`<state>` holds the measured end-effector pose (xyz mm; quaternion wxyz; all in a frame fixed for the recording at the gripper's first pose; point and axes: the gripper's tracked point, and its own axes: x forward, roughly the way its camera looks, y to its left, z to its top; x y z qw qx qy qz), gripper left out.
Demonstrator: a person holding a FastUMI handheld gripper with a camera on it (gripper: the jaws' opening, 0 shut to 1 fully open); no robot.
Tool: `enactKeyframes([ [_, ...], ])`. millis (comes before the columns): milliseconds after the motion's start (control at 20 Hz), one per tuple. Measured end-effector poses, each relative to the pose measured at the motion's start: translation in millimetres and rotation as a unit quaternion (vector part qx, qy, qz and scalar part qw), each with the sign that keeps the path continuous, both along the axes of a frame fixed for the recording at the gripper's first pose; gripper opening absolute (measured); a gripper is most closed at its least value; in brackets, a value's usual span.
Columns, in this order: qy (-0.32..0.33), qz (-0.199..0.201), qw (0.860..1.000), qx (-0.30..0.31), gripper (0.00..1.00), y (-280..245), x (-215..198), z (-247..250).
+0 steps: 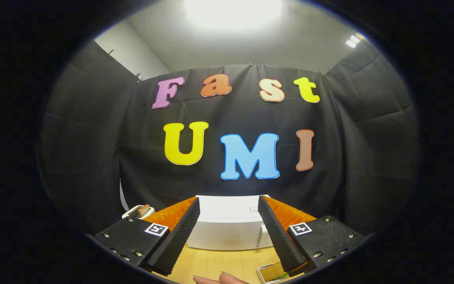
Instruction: Open the microwave, put the food inside, and close the microwave door.
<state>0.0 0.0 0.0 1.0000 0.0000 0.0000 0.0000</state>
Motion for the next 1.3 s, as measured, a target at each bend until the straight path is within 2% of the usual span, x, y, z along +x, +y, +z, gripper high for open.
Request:
enactKeyframes([
  [250, -0.018, -0.015, 1.000, -0.009, 0.96, -4.8, -5.5, 13.3],
  [400, -0.027, -0.003, 1.000, -0.009, 0.96, 1.1, -12.8, 19.5],
  [500, -0.040, -0.029, 0.999, -0.010, 0.96, -12.7, -20.4, 25.4],
  [600, -0.069, -0.079, 0.994, -0.030, 0.96, -31.1, -28.6, 38.8],
  [750, -0.099, -0.059, 0.992, -0.051, 0.96, -9.3, -36.0, 48.6],
  [900, -0.067, -0.024, 0.997, -0.043, 0.96, 1.9, -37.0, 33.3],
  [1100, -0.044, -0.031, 0.997, -0.053, 0.96, -4.8, -23.3, 20.2],
  [1300, -0.003, -0.006, 0.998, -0.059, 0.96, -2.2, -5.4, -5.5],
])
